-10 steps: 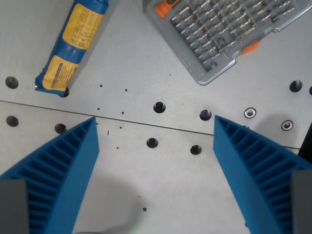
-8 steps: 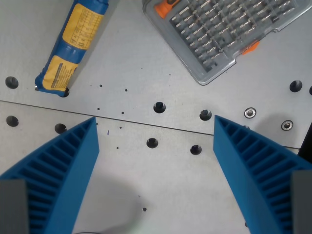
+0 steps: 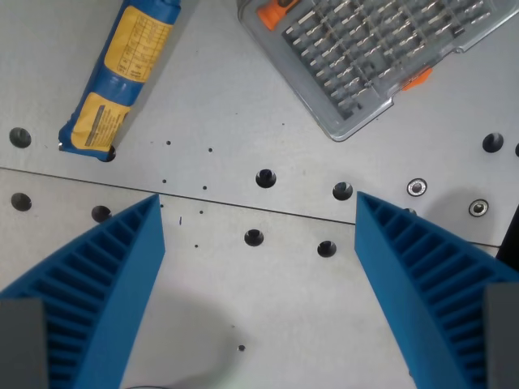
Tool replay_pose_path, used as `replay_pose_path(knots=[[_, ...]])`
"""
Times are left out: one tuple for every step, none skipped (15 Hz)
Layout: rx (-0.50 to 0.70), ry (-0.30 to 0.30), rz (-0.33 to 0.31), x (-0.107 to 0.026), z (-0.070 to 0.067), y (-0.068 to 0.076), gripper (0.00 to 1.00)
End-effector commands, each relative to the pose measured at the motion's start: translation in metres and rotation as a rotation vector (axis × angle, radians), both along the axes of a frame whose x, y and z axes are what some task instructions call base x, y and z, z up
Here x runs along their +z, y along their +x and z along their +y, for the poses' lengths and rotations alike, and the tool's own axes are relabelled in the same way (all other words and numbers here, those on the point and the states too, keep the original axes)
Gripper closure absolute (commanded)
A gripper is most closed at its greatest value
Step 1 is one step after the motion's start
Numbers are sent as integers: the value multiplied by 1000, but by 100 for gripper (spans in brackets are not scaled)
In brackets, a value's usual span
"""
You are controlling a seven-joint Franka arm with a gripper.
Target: Move above the blue bag
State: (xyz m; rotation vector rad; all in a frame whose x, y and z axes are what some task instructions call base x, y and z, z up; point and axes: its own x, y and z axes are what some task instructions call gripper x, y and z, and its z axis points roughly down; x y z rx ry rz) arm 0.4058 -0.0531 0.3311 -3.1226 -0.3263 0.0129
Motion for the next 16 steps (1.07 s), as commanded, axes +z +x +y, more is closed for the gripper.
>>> replay_pose_path(knots=[[-51,-4,-11,-3,3,0,0],[-65,-5,-14,-5,4,0,0],[-78,-7,-19,-7,5,0,0],[-91,-9,-25,-10,7,0,0],[-105,-10,-32,-12,9,0,0],[-123,-11,-39,-16,11,1,0],[-138,-11,-46,-19,13,1,0],[-158,-10,-53,-23,15,1,0],[-173,-7,-57,-28,17,1,0],[-194,-6,-62,-32,20,1,0],[-216,-3,-62,-36,22,1,0],[-234,1,-62,-41,25,1,0],[-250,3,-64,-45,27,1,0],[-270,5,-61,-50,30,1,0],[-291,6,-59,-55,33,2,0],[-313,6,-61,-60,36,2,0]])
